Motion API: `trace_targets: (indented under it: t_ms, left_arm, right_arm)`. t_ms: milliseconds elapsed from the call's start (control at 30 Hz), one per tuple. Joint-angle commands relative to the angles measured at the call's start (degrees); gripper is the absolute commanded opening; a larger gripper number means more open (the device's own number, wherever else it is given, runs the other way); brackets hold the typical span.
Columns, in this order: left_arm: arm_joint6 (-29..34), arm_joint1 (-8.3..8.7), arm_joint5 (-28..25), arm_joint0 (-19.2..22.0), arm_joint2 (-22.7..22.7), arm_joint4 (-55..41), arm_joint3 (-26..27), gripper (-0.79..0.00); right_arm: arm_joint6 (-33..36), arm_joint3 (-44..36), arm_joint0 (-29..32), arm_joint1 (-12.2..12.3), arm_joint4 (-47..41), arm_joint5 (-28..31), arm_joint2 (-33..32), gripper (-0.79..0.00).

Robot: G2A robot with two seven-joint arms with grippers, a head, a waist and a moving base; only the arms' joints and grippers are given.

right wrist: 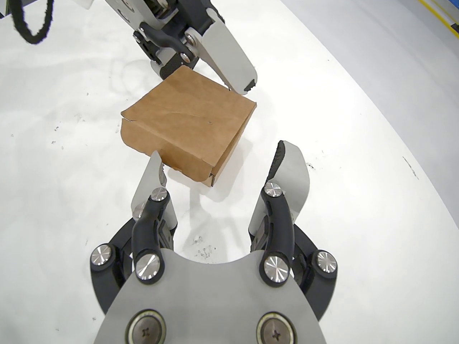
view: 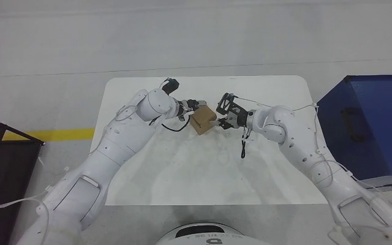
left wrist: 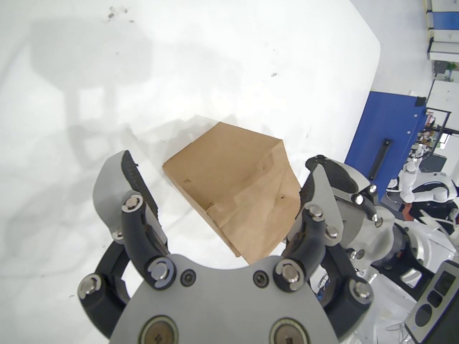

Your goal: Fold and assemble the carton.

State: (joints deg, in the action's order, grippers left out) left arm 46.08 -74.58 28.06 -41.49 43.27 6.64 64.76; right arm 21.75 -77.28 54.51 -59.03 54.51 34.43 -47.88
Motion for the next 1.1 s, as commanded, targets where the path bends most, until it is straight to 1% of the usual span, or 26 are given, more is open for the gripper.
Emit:
trace_targets:
  t_ms: [0,200,333,567,700,767,833,867,900,933,967,1067]
  left_arm:
    - [0.86,0.15,0.44,-0.08,-0.02,0.93,0.49,0.000]
    - [3.67,0.24,1.52,-0.32,-0.40,2.17,1.10,0.000]
    - [5.85,0.11,1.87,-0.01,-0.67,2.09,0.80,0.000]
    - [10.21,0.01,2.01,0.87,-0.91,1.78,-0.92,0.000]
    - [10.97,-0.02,1.63,1.20,-0.82,1.85,-1.81,0.000]
    - [9.65,0.01,1.63,1.38,0.28,1.07,-2.23,0.000]
    - [6.04,0.09,2.39,1.56,1.75,1.01,-2.79,0.000]
    - [2.44,0.09,3.54,1.45,2.13,2.21,-2.88,0.000]
    - [-2.11,0.00,4.96,1.10,1.95,4.41,-2.51,0.000]
    - [-5.35,-0.17,6.35,0.53,1.50,5.91,-1.99,0.000]
    - [-5.89,-0.37,7.36,0.09,1.16,5.88,-1.55,0.000]
    - [-4.47,-0.65,9.91,0.23,0.06,6.98,-1.43,0.000]
  right_arm:
    - [0.06,0.05,0.01,-0.08,-0.10,-0.01,-0.10,-0.234]
    - [0.09,-0.07,0.18,-0.34,0.79,-0.40,-0.23,-0.246]
    - [0.17,-0.67,0.41,-0.62,2.23,-2.34,-0.08,-0.249]
    - [-1.24,-2.02,1.41,-0.90,5.86,-5.21,-0.17,-0.283]
    - [-1.80,-2.71,2.07,-1.03,7.71,-6.36,-0.23,-0.292]
    - [-1.84,-2.91,2.26,-1.12,8.11,-6.64,-0.27,-0.296]
    - [-1.87,-3.04,2.42,-1.20,8.37,-6.73,-0.37,-0.286]
    - [-1.93,-3.12,2.50,-1.24,8.50,-6.80,-0.45,-0.286]
    - [-1.94,-3.19,2.60,-1.26,8.69,-6.92,-0.54,-0.286]
    - [-1.89,-3.30,2.72,-1.29,8.87,-7.15,-0.65,-0.280]
    - [-1.87,-3.50,2.89,-1.31,9.03,-7.35,-0.73,-0.277]
    - [-1.62,-4.01,3.33,-1.35,9.45,-7.70,-1.06,-0.262]
